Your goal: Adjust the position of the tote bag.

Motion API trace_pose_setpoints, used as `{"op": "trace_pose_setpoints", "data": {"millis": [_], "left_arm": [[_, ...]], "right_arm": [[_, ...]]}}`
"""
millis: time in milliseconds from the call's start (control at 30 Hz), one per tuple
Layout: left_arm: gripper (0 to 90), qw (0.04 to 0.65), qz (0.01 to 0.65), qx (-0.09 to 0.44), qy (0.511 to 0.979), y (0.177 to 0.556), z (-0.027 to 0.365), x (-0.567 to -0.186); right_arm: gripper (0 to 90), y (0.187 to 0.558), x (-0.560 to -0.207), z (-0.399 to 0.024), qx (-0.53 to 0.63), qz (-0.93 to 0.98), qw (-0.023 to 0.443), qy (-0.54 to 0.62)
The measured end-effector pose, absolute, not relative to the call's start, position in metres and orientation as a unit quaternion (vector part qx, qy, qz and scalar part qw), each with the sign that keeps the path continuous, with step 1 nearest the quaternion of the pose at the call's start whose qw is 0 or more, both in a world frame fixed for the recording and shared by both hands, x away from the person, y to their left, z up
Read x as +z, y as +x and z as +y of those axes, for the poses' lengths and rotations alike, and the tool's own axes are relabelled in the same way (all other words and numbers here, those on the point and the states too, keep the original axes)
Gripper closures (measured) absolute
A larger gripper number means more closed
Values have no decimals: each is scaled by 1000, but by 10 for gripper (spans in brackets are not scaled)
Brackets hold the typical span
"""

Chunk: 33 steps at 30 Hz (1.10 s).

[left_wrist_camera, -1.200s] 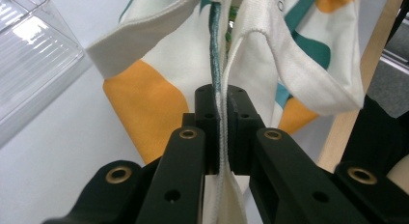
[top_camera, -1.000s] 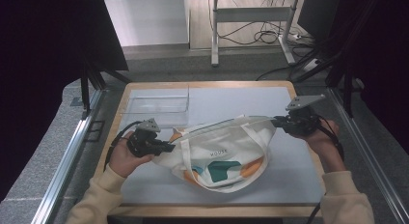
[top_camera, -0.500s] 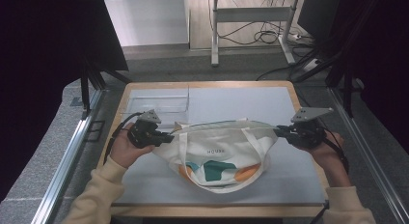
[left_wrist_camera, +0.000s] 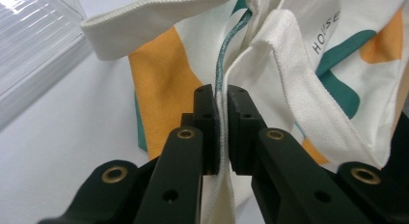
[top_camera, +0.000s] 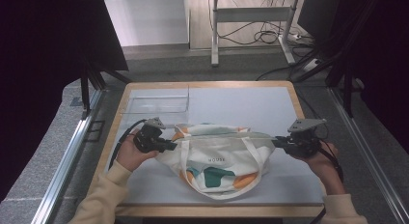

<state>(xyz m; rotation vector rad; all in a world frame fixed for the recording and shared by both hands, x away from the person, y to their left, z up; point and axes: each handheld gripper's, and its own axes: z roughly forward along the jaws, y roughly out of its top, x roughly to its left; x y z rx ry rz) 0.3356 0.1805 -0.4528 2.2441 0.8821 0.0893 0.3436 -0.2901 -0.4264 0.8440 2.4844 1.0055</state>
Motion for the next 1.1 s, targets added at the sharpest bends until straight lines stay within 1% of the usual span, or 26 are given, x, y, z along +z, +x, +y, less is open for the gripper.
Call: {"op": "trace_pose_setpoints", "data": {"millis": [167,233,267,300,333,367,400,433,500,633,700,833,900,1100], "left_arm": [[810,359,342,31,868,331,182,-451],[768,363,342,36,866,328,181,-449],[739,365,343,41,864,327,181,-447],[688,370,347,46,861,325,180,-444],[626,372,350,48,859,324,180,-442],[564,380,351,53,854,320,180,-434],[539,380,351,53,854,320,180,-434],[514,390,350,64,849,316,182,-426],[465,400,346,68,846,313,184,-421],[444,404,334,63,849,312,187,-419],[434,408,333,65,848,313,187,-418],[427,407,329,77,848,316,183,-413],[427,411,327,78,848,318,179,-410],[439,401,320,79,855,325,169,-403]], "right_arm": [[767,345,-426,-291,355,871,163,299],[681,343,-426,-289,358,870,167,296],[610,343,-425,-289,361,866,176,296],[524,342,-424,-288,367,859,185,305],[480,342,-423,-287,373,854,187,311],[398,341,-420,-286,386,845,188,319],[398,341,-420,-286,386,845,188,319],[347,338,-416,-283,397,836,203,320],[343,335,-413,-280,407,835,207,307],[318,332,-411,-277,432,831,205,283],[319,331,-406,-272,439,823,213,289],[313,332,-403,-266,446,814,208,310],[313,334,-400,-258,454,809,194,321],[313,333,-392,-239,451,814,189,313]]}}
